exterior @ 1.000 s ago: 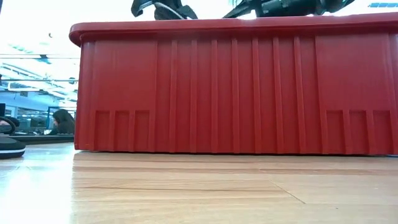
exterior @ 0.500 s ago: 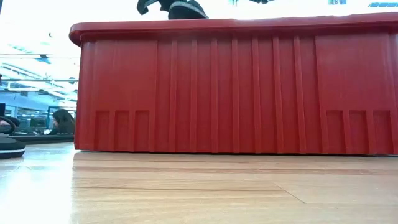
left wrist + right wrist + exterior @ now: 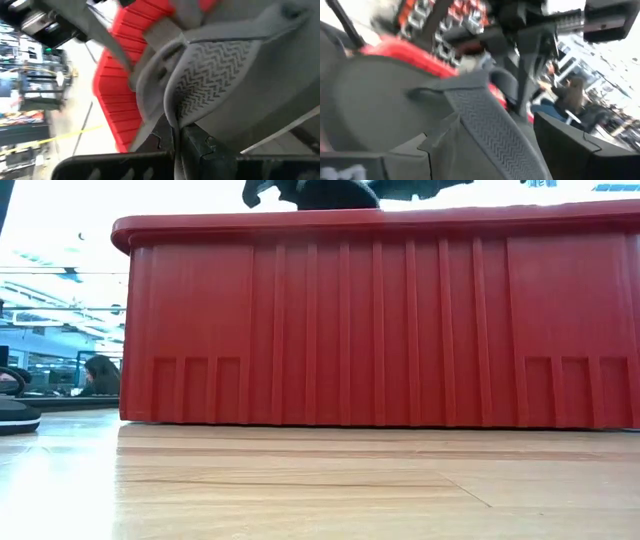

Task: Pick and place slides into bin
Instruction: Put the black slipper into the red organizer bin

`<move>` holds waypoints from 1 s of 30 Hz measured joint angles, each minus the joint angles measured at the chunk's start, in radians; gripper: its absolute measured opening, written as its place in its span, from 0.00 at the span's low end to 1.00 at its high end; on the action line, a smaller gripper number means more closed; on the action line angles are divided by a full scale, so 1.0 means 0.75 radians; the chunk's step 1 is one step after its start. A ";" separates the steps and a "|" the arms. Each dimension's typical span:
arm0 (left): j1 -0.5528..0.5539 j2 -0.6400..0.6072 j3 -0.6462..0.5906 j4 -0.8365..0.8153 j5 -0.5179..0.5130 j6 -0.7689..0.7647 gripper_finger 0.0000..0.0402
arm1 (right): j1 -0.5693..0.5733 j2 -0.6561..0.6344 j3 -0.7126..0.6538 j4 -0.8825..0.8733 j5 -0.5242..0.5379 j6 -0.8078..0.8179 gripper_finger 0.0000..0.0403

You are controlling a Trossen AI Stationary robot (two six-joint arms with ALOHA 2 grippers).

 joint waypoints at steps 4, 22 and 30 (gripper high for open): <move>-0.025 0.023 -0.002 0.044 -0.001 -0.023 0.00 | 0.000 0.015 0.000 -0.081 0.137 -0.038 0.60; -0.033 0.023 -0.002 0.046 0.004 -0.087 0.00 | -0.030 0.079 0.000 0.021 0.089 0.138 0.05; -0.032 0.023 -0.002 0.046 -0.042 -0.262 0.05 | -0.037 0.079 0.000 -0.114 0.091 0.131 0.01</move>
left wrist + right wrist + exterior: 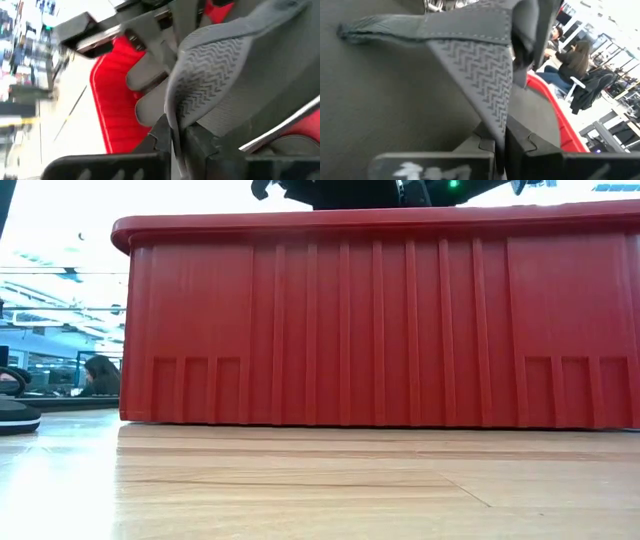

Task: Pick and place slides into bin
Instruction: Put the black slipper into the red organizer bin

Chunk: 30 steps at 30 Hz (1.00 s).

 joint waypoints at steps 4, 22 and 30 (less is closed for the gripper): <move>0.001 -0.001 0.000 -0.006 -0.108 -0.125 0.15 | 0.000 0.000 0.001 -0.036 0.070 -0.010 0.00; -0.069 -0.104 0.003 -0.216 -0.272 -0.390 0.50 | -0.166 0.055 0.001 -0.044 -0.078 -0.145 0.00; -0.070 -0.114 0.002 -0.312 -0.267 -0.440 0.48 | -0.299 0.223 0.001 -0.005 -0.326 -0.105 0.00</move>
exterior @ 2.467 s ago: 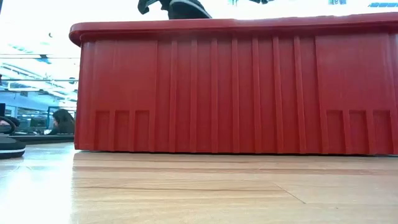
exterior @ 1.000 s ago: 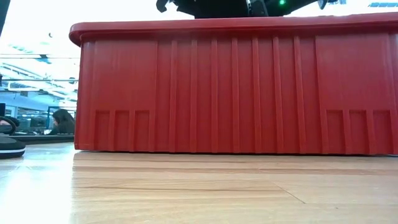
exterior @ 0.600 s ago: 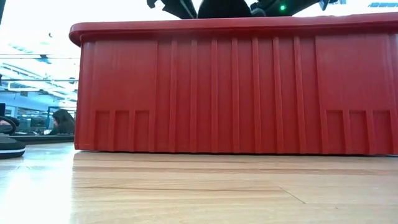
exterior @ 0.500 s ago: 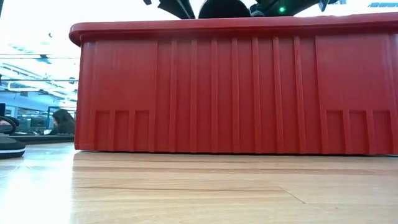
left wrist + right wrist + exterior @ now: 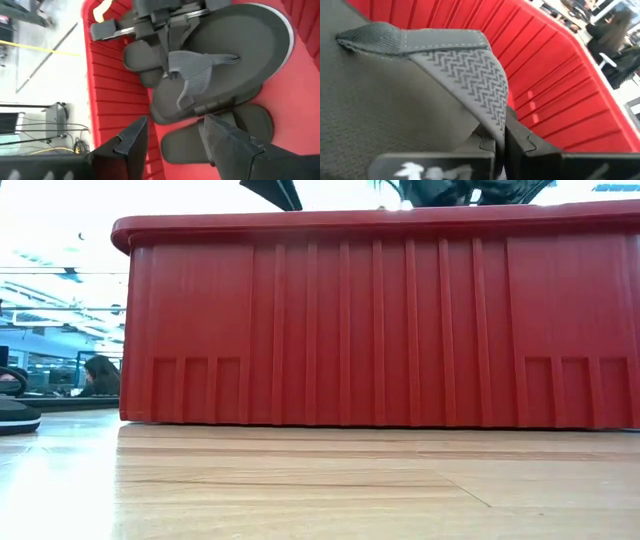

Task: Pick and place slides into bin
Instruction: Put the black slipper into the red organizer bin

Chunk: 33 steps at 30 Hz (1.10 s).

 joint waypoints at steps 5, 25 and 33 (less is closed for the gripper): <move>0.000 0.002 -0.001 -0.038 0.019 -0.037 0.48 | -0.026 0.102 0.000 0.000 -0.029 -0.045 0.00; 0.000 0.002 -0.001 -0.120 0.068 -0.090 0.48 | -0.031 0.154 -0.001 -0.046 -0.034 0.008 0.10; 0.000 0.002 -0.001 -0.120 0.070 -0.092 0.48 | -0.021 0.087 -0.003 -0.259 -0.099 0.056 0.20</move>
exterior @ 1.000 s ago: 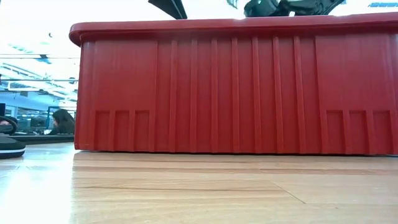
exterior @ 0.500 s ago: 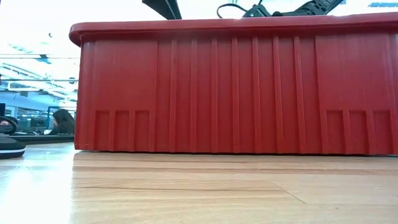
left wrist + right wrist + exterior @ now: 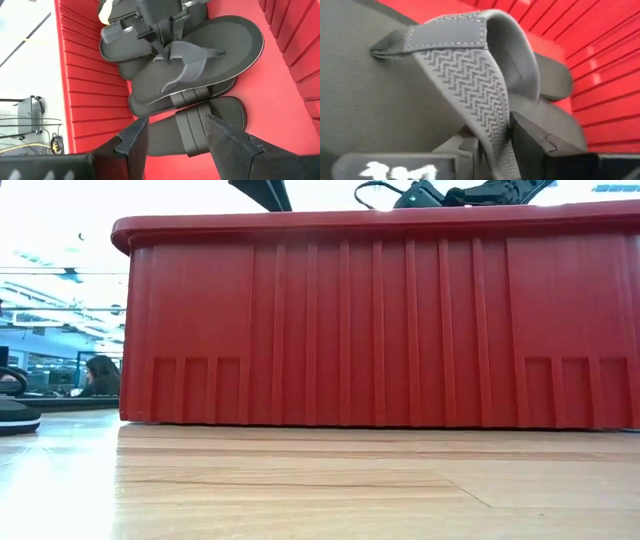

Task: Pick and place slides into bin
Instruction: Put the black slipper into the red organizer bin

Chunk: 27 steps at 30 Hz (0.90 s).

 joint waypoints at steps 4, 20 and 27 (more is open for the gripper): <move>0.001 0.001 0.000 0.001 0.005 0.008 0.48 | 0.011 -0.018 0.002 -0.005 0.001 0.000 0.25; 0.004 0.001 0.000 0.009 0.042 0.011 0.48 | -0.039 -0.007 0.003 -0.008 -0.001 -0.241 0.30; 0.004 0.001 0.000 0.008 0.066 -0.001 0.48 | -0.023 0.025 0.002 -0.017 -0.035 -0.283 0.39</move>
